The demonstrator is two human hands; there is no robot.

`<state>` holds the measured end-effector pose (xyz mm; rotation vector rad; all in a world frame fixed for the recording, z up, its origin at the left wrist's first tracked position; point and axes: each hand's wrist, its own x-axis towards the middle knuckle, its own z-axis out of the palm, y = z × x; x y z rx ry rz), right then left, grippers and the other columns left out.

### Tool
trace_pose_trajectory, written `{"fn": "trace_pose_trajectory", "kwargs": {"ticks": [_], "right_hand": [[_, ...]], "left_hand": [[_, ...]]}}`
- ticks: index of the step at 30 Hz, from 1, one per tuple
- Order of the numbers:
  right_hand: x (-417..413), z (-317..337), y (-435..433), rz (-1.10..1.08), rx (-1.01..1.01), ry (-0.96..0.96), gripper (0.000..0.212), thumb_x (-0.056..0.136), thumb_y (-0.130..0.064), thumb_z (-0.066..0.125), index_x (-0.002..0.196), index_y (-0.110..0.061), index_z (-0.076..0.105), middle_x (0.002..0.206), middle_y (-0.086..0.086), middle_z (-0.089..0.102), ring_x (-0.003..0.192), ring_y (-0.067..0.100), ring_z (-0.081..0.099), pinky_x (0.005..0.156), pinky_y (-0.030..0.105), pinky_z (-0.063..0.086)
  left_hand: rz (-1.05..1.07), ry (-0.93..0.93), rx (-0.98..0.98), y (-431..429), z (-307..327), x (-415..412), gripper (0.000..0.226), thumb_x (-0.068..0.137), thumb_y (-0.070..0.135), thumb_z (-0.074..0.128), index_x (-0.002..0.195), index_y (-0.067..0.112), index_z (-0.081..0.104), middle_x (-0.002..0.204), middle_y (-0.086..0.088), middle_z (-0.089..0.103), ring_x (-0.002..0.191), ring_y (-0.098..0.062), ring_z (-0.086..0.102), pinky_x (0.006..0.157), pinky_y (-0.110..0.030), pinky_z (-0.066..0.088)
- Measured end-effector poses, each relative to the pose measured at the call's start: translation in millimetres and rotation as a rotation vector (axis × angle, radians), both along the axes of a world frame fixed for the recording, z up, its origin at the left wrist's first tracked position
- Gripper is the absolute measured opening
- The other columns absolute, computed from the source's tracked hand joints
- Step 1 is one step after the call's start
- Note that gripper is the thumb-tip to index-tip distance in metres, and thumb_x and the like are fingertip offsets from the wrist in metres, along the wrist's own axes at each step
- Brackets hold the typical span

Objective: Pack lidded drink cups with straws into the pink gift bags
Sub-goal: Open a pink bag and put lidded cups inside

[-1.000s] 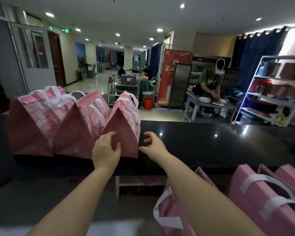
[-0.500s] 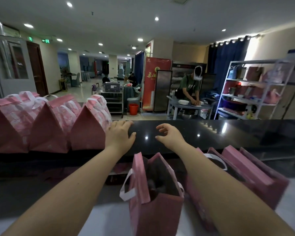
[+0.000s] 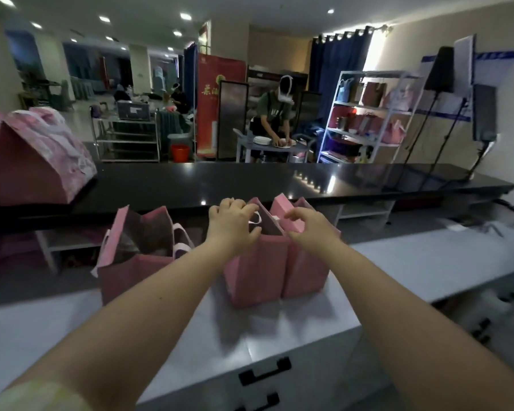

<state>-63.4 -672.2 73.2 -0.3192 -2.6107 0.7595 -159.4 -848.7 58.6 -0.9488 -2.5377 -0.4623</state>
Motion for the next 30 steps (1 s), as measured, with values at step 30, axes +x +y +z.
{"fn": "trace_pose_trajectory", "kwargs": {"ticks": [30], "right_hand": [[-73.2, -37.8, 201.5, -0.065, 0.253, -0.067, 0.027, 0.085, -0.024, 0.062, 0.110, -0.021, 0.068, 0.110, -0.001, 0.066, 0.111, 0.024, 0.053, 0.094, 0.041, 0.045]], "left_hand": [[0.004, -0.046, -0.075, 246.1, -15.2, -65.7, 0.034, 0.091, 0.037, 0.047, 0.119, 0.020, 0.057, 0.119, -0.005, 0.056, 0.114, -0.031, 0.043, 0.091, -0.044, 0.033]]}}
